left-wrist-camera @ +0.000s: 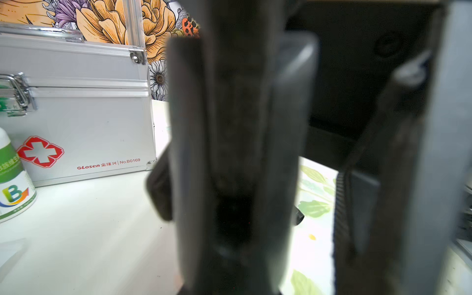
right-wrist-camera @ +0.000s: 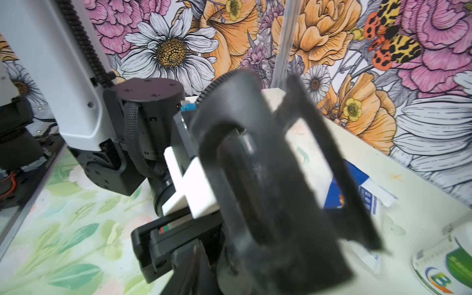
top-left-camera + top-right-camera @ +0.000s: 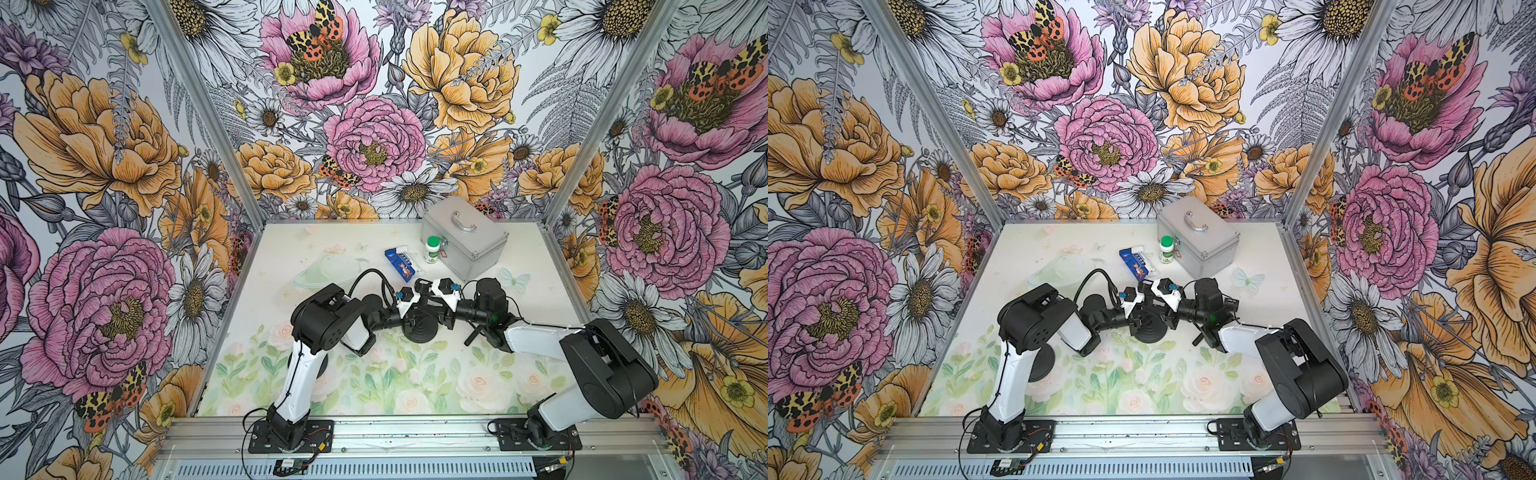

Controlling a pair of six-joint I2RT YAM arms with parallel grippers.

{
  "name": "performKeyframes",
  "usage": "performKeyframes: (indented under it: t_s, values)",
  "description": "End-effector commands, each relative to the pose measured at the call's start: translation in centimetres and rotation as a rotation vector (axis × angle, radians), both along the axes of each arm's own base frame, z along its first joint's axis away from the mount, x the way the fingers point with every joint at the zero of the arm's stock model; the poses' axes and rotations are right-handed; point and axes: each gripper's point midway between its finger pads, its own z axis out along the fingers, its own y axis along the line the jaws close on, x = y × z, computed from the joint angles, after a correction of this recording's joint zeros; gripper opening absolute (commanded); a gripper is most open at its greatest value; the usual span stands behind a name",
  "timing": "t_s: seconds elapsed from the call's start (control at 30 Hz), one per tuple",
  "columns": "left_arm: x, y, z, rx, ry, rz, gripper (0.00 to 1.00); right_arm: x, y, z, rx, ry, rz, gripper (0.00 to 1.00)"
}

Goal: Assemble a microphone stand
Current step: Screw the microphone stand pole into the microphone stand base.

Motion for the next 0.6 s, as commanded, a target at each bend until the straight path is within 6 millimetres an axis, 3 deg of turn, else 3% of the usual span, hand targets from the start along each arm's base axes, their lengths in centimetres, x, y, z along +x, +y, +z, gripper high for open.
performKeyframes:
  t_s: [0.0,0.13,0.3,0.47,0.57]
  values:
    - [-0.3,-0.3,-0.1,-0.002,0.02,-0.018,0.17,-2.5,1.5,0.8,0.038,0.048,0.231,0.41]
    - [-0.3,-0.3,-0.1,-0.003,0.02,-0.018,0.17,-1.5,1.9,0.9,0.039,0.055,0.238,0.36]
    - [-0.3,-0.3,-0.1,-0.003,0.018,-0.018,0.17,0.3,1.4,-0.1,-0.005,0.045,0.12,0.02]
    - [-0.1,-0.4,-0.1,-0.004,0.022,-0.01,0.16,3.1,-1.5,-2.0,-0.036,-0.028,-0.314,0.0]
    - [-0.1,-0.4,-0.1,-0.004,0.023,-0.008,0.15,4.6,-4.9,-3.6,-0.063,-0.008,-0.708,0.0]
